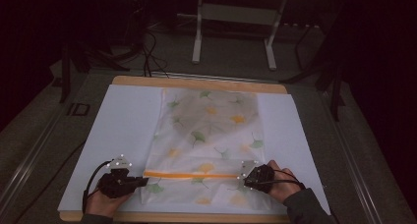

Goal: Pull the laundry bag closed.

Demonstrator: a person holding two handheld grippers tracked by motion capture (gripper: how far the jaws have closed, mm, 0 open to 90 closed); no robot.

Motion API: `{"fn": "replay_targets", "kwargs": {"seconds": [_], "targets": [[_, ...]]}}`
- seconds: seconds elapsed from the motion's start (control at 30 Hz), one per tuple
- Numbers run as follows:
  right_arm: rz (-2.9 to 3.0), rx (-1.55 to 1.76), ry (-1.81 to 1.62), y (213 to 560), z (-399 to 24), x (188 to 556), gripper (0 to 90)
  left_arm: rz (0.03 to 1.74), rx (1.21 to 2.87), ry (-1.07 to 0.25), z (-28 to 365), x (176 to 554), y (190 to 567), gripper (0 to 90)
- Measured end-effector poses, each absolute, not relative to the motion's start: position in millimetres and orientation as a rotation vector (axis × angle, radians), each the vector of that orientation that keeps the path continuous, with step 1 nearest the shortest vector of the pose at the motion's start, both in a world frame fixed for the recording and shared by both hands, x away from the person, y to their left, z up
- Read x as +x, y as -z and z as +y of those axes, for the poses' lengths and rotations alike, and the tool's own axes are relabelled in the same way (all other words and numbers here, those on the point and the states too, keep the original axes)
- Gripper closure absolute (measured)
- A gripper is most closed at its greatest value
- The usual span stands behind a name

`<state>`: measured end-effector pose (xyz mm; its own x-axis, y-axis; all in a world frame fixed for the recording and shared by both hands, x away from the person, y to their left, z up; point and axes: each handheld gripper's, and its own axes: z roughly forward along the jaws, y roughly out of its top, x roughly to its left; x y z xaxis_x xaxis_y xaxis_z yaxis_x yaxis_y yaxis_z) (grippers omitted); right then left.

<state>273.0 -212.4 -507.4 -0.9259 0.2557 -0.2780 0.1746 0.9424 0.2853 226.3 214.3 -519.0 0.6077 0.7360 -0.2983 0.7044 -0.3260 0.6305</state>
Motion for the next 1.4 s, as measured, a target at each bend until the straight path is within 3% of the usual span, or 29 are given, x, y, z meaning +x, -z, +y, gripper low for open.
{"fn": "replay_targets", "kwargs": {"seconds": [1.23,1.4], "targets": [[2.668,0.418,-0.18,507.6,-277.8,258.8,90.0,1.167,2.085,-0.032,222.4,223.4,524.5,88.2],[2.674,0.516,-0.337,506.2,-293.1,254.9,90.0,1.146,2.086,-0.024,221.8,222.5,525.9,83.6]]}}
